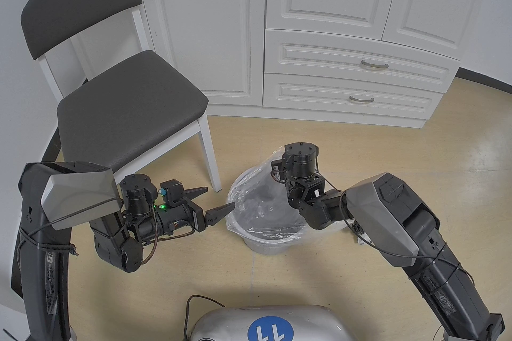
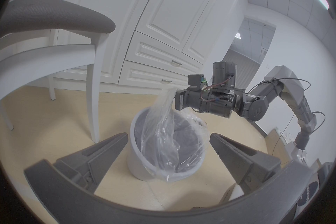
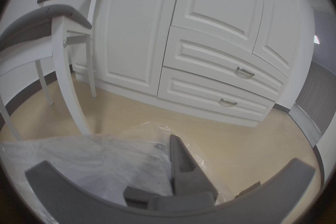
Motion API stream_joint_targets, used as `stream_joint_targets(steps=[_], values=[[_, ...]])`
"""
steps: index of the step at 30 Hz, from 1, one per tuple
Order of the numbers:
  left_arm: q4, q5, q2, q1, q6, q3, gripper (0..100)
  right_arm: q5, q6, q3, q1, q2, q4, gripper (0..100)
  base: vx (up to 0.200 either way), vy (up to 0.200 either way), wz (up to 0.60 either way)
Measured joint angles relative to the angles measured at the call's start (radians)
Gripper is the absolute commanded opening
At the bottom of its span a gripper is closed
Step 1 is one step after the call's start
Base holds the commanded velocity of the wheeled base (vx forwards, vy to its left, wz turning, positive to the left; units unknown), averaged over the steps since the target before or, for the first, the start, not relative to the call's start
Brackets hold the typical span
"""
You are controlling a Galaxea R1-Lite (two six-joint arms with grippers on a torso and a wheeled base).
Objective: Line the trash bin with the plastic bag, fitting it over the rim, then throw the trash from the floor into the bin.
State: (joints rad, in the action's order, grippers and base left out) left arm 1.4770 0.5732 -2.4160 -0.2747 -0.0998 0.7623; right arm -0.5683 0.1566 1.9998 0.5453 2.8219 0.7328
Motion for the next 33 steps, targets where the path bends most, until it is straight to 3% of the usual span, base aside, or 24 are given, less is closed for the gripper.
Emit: stream_joint_targets(steps=[5, 6, 21, 27, 33], values=[[0.017, 0.001, 0.002, -0.010, -0.012, -0.013, 100, 0.039, -0.001, 0.001, -0.014, -0.001, 0.081, 0, 0.000, 0.000, 0.00], [0.018, 0.001, 0.002, -0.011, -0.013, -0.015, 100, 0.048, -0.001, 0.001, -0.015, -0.001, 0.096, 100, 0.000, 0.000, 0.00], [0.014, -0.017, 0.000, -0.033, -0.015, -0.008, 100, 0.086, -0.012, -0.027, 0.013, -0.031, 0.152, 100, 0.000, 0.000, 0.00], [-0.011, -0.064, -0.002, -0.042, -0.015, 0.007, 100, 0.149, -0.051, -0.222, 0.020, -0.141, 0.080, 100, 0.000, 0.000, 0.00], [-0.097, -0.190, -0.001, -0.073, -0.015, 0.045, 100, 0.196, -0.131, -0.507, 0.038, -0.283, 0.032, 100, 0.000, 0.000, 0.00]])
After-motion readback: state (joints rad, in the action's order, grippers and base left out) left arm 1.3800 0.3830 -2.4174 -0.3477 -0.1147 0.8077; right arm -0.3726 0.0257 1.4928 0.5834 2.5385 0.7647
